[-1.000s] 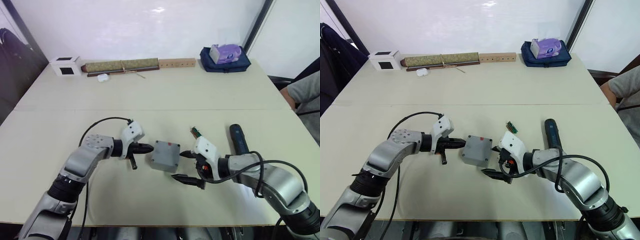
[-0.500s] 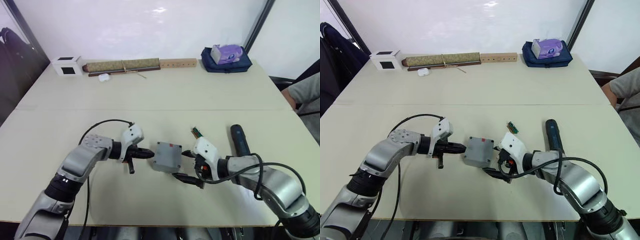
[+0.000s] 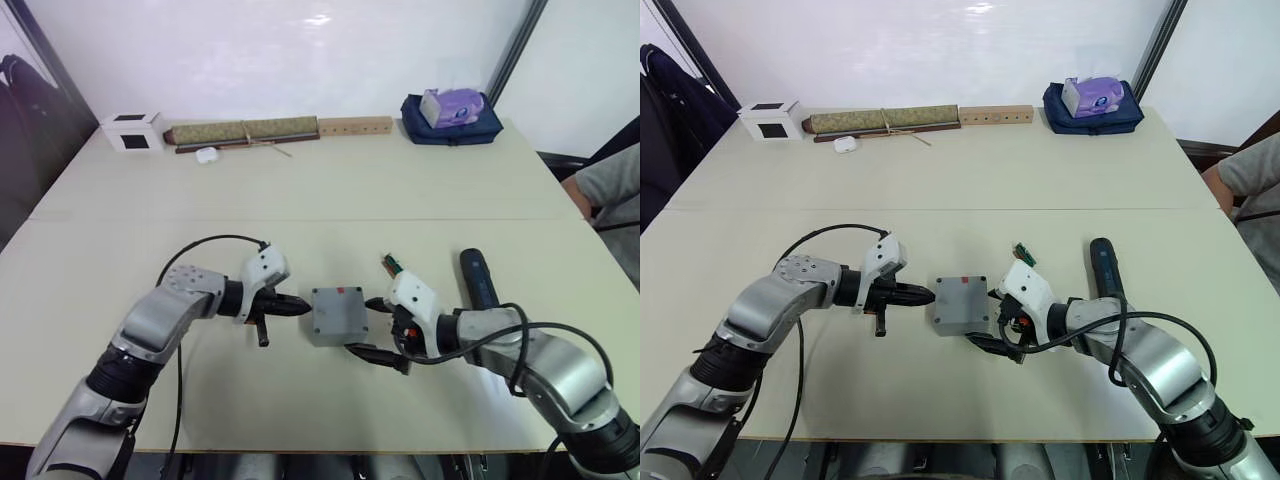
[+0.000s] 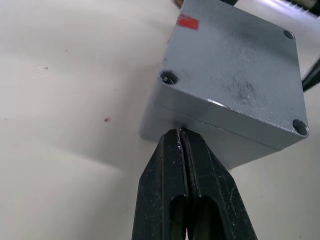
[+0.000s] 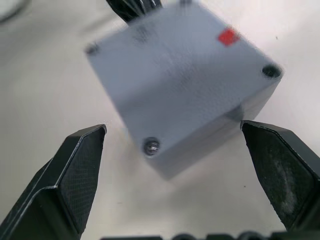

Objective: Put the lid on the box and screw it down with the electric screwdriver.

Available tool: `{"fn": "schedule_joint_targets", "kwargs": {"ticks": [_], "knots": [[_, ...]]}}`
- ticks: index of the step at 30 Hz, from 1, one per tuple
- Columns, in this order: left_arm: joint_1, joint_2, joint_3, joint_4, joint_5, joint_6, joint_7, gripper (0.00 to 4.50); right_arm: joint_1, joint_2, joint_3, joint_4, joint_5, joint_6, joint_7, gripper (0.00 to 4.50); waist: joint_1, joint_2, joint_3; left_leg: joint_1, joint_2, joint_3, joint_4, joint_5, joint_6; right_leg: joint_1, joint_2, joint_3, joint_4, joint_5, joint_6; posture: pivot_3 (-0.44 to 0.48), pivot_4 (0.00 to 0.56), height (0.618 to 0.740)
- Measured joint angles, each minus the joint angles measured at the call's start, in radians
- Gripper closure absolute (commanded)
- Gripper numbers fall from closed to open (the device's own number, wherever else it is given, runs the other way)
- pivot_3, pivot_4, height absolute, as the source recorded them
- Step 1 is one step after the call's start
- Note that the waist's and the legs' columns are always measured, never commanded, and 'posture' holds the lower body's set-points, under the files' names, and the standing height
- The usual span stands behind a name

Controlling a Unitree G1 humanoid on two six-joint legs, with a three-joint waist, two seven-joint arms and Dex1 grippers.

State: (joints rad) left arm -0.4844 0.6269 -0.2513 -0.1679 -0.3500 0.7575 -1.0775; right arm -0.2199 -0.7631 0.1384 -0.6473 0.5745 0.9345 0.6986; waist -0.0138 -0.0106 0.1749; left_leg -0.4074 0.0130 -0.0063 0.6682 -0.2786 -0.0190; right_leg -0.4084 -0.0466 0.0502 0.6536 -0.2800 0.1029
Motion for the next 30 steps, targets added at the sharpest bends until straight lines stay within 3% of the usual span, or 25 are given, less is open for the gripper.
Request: {"fn": "schedule_joint_targets", "kwargs": {"ticks": [4, 7, 12, 17, 20, 24, 30], "knots": [[-0.067, 0.02, 0.054, 0.011, -0.04, 0.004, -0.017, 4.5, -0.091, -0.063, -0.175, 0.007, 0.087, 0.027, 0.044, 0.05, 0.001, 0.0, 0.0, 0.001, 0.0, 0.0, 0.0, 0.0, 0.0, 0.001, 0.0, 0.0, 0.001, 0.0, 0.0, 0.0, 0.15, 0.74], [-0.123, -0.01, 0.108, 0.02, -0.096, 0.021, -0.02, 4.5, -0.13, -0.035, -0.238, 0.099, 0.079, -0.016, 0.021, 0.05, 0.002, -0.001, 0.0, 0.001, 0.0, 0.0, 0.0, 0.0, 0.0, 0.001, 0.0, 0.0, 0.0, 0.0, 0.0, 0.0, 0.15, 0.74], [-0.146, -0.053, 0.101, 0.029, -0.108, 0.018, -0.004, 4.5, -0.129, 0.037, -0.146, 0.379, -0.155, -0.177, -0.115, 0.05, 0.0, -0.001, 0.0, 0.0, -0.001, 0.002, 0.0, 0.001, -0.001, 0.0, -0.001, 0.001, 0.001, 0.0, 0.0, 0.0, 0.15, 0.74], [-0.153, -0.079, 0.083, 0.032, -0.108, 0.013, 0.004, 4.5, -0.12, 0.095, -0.121, 0.458, -0.201, -0.249, -0.121, 0.05, -0.003, 0.0, 0.0, 0.0, 0.0, 0.001, 0.0, 0.001, -0.002, -0.001, 0.001, 0.001, 0.001, 0.0, 0.0, 0.0, 0.15, 0.74], [-0.158, -0.092, 0.069, 0.033, -0.1, -0.003, 0.013, 4.5, -0.114, 0.138, -0.121, 0.468, -0.202, -0.271, -0.119, 0.63, -0.001, 0.0, 0.0, 0.0, 0.0, 0.001, 0.0, 0.001, -0.002, -0.001, 0.0, 0.001, 0.002, 0.0, 0.0, 0.0, 0.15, 0.74], [-0.155, -0.097, 0.058, 0.058, -0.084, -0.03, 0.013, 4.5, -0.094, 0.159, -0.116, 0.477, -0.215, -0.287, -0.119, 1.94, 0.0, 0.0, 0.0, 0.0, -0.001, 0.001, 0.0, 0.001, -0.002, -0.001, 0.0, 0.001, 0.002, 0.0, 0.0, 0.0, 0.15, 0.74], [-0.155, -0.098, 0.05, 0.059, -0.082, -0.043, 0.013, 4.5, -0.094, 0.16, -0.116, 0.479, -0.221, -0.291, -0.118, 1.94, 0.0, 0.0, 0.0, 0.0, -0.001, 0.001, 0.0, 0.001, -0.002, -0.001, 0.0, 0.001, 0.002, 0.0, 0.0, 0.0, 0.15, 0.74]]}}
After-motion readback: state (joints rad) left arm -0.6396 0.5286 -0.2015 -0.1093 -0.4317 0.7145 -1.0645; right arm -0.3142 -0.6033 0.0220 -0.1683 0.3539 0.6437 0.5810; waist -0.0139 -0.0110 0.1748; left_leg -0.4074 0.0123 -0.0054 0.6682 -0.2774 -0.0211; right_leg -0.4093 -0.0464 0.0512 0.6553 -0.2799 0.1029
